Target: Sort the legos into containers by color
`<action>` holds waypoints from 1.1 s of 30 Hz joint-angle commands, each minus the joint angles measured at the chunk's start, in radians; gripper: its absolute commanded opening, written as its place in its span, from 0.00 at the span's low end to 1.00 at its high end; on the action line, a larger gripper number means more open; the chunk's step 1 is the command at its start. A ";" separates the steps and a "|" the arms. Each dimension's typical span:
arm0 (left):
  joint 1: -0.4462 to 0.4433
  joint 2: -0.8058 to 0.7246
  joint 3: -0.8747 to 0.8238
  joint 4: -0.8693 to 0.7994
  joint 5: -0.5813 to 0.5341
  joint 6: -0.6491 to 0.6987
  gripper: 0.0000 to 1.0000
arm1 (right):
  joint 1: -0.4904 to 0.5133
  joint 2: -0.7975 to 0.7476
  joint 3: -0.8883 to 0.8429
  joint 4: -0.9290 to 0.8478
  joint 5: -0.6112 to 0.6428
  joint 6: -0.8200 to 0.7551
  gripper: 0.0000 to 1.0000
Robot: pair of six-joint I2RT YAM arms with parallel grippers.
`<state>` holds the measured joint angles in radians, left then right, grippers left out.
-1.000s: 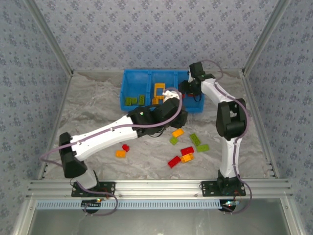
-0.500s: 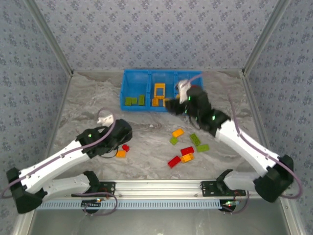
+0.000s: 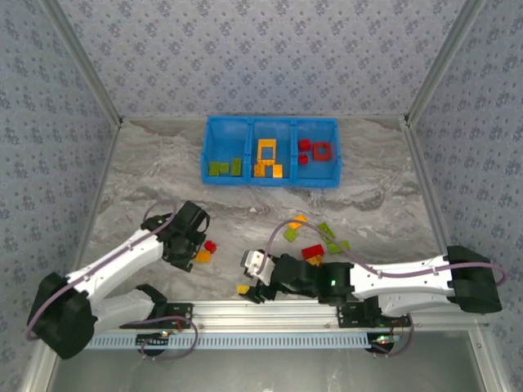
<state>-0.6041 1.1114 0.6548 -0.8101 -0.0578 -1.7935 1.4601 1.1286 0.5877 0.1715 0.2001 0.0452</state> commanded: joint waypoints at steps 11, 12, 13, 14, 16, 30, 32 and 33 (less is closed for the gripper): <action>0.072 0.036 -0.095 0.168 0.086 -0.188 0.71 | 0.014 0.059 0.072 0.033 0.047 -0.018 0.71; 0.075 0.048 -0.097 0.180 0.091 -0.186 0.71 | 0.014 0.062 0.073 0.031 0.048 -0.016 0.71; 0.077 0.057 -0.098 0.190 0.094 -0.184 0.70 | 0.014 0.064 0.075 0.030 0.048 -0.015 0.71; 0.078 0.069 -0.102 0.208 0.099 -0.179 0.69 | 0.014 0.065 0.074 0.028 0.050 -0.013 0.71; 0.078 0.093 -0.103 0.228 0.114 -0.176 0.66 | 0.014 0.066 0.074 0.025 0.053 -0.010 0.71; 0.078 0.025 -0.083 0.142 0.035 -0.150 0.26 | 0.013 0.049 0.097 0.002 0.109 -0.024 0.70; 0.079 -0.018 -0.029 0.064 -0.029 -0.100 0.26 | 0.002 0.013 0.097 -0.010 0.153 -0.028 0.70; 0.079 -0.032 0.021 0.022 -0.069 -0.053 0.26 | -0.006 -0.008 0.097 -0.016 0.187 -0.036 0.70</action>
<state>-0.5301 1.1290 0.5816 -0.6621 -0.0231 -1.9259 1.4635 1.1744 0.6491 0.1799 0.2947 0.0311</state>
